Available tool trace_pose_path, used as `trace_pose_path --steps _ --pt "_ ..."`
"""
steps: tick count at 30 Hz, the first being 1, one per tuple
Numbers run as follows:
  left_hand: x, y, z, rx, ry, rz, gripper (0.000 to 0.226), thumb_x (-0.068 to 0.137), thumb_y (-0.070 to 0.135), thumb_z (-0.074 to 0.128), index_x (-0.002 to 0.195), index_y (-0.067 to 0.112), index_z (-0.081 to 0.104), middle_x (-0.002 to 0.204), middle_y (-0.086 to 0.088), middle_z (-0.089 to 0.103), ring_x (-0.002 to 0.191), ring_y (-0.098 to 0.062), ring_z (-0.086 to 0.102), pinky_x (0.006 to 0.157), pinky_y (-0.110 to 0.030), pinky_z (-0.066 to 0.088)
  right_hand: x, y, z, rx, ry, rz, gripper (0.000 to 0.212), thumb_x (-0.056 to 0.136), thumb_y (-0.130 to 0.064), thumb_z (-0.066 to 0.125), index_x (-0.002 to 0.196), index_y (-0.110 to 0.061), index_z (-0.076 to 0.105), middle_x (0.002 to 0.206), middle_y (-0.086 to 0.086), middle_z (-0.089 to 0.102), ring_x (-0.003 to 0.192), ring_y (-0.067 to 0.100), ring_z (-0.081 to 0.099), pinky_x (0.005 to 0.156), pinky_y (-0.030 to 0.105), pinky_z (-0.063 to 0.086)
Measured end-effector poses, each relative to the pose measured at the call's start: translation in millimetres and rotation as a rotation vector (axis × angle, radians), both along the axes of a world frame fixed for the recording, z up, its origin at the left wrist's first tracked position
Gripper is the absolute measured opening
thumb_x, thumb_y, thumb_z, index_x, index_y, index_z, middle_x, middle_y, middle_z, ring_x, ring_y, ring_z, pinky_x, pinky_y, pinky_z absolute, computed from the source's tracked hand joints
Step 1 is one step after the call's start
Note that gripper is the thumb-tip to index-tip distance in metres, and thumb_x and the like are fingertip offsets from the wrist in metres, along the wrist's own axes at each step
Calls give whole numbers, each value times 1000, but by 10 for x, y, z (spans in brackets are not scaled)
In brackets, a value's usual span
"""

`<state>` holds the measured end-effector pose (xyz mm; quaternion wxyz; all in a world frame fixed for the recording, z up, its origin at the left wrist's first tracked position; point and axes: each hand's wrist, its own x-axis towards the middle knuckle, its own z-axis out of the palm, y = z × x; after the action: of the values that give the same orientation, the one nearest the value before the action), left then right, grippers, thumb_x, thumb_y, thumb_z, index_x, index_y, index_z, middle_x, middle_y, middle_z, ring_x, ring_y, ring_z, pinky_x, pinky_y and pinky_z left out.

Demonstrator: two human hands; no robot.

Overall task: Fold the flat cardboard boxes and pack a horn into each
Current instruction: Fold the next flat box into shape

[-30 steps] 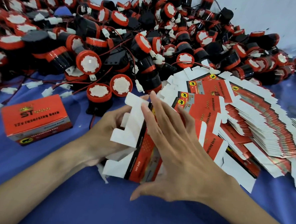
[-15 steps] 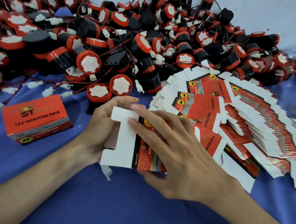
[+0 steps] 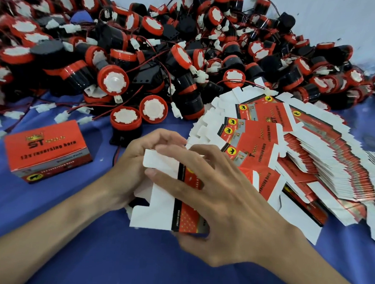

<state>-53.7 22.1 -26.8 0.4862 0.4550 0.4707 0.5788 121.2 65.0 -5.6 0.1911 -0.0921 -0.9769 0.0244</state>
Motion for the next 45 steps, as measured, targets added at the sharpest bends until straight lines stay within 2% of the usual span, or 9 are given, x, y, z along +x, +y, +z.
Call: trace_pose_path --steps 6,12,18,26,30,34,36,41,45 --pt "3 77 -61 -2 -287 201 22 90 -4 48 81 16 45 83 -1 59 74 -18 69 60 -28 53 17 63 -51 3 77 22 60 73 -33 68 129 -12 59 140 0 51 122 33 45 90 49 41" --pt "14 57 -132 202 110 144 12 74 28 69 83 21 67 91 3 69 93 -11 64 72 -19 49 81 239 -59 -145 271 -86 50 81 -41 64 115 -3 66 120 8 63 103 23 51 92 39 41" --pt "-37 20 -135 156 172 -68 47 78 32 56 123 19 57 121 -1 63 115 -19 58 90 -29 48 89 272 -58 -290 266 -149 44 85 -46 55 114 -16 69 122 2 61 108 24 50 93 40 40" --pt "7 -11 -88 81 59 -155 67 66 41 58 126 14 51 124 -4 61 118 -24 56 96 -39 46 102 289 -70 -374 320 -186 40 81 -48 56 90 -12 72 105 -1 66 104 21 54 88 37 44" --pt "50 -18 -13 58 33 -155 106 53 78 68 125 3 47 122 -18 58 108 -29 59 87 -29 51 83 280 -79 -353 399 -195 42 77 -49 59 81 -9 70 94 0 67 96 22 57 85 32 46" --pt "75 10 -3 26 51 -97 52 91 38 54 130 3 49 133 -17 55 122 -29 54 84 -24 50 66 266 -103 -355 456 -204 43 76 -48 60 72 -6 67 87 1 67 89 24 58 80 34 46" --pt "46 16 -68 61 159 -96 41 85 22 58 124 9 52 124 -6 61 114 -21 58 82 -26 52 65 266 -116 -349 465 -199 43 75 -47 60 68 -5 65 81 3 66 85 26 58 78 35 46" --pt "85 -19 -26 52 42 -51 66 55 62 67 87 7 51 113 1 61 112 -15 54 83 -21 48 61 243 -128 -347 450 -203 44 73 -50 61 63 -7 60 72 4 61 79 26 54 74 35 42" --pt "85 -30 -14 52 33 -48 59 65 61 66 82 8 48 116 -2 61 125 -24 50 94 -32 46 64 213 -134 -358 391 -248 50 71 -56 59 83 -8 65 89 1 61 89 19 55 80 26 43"
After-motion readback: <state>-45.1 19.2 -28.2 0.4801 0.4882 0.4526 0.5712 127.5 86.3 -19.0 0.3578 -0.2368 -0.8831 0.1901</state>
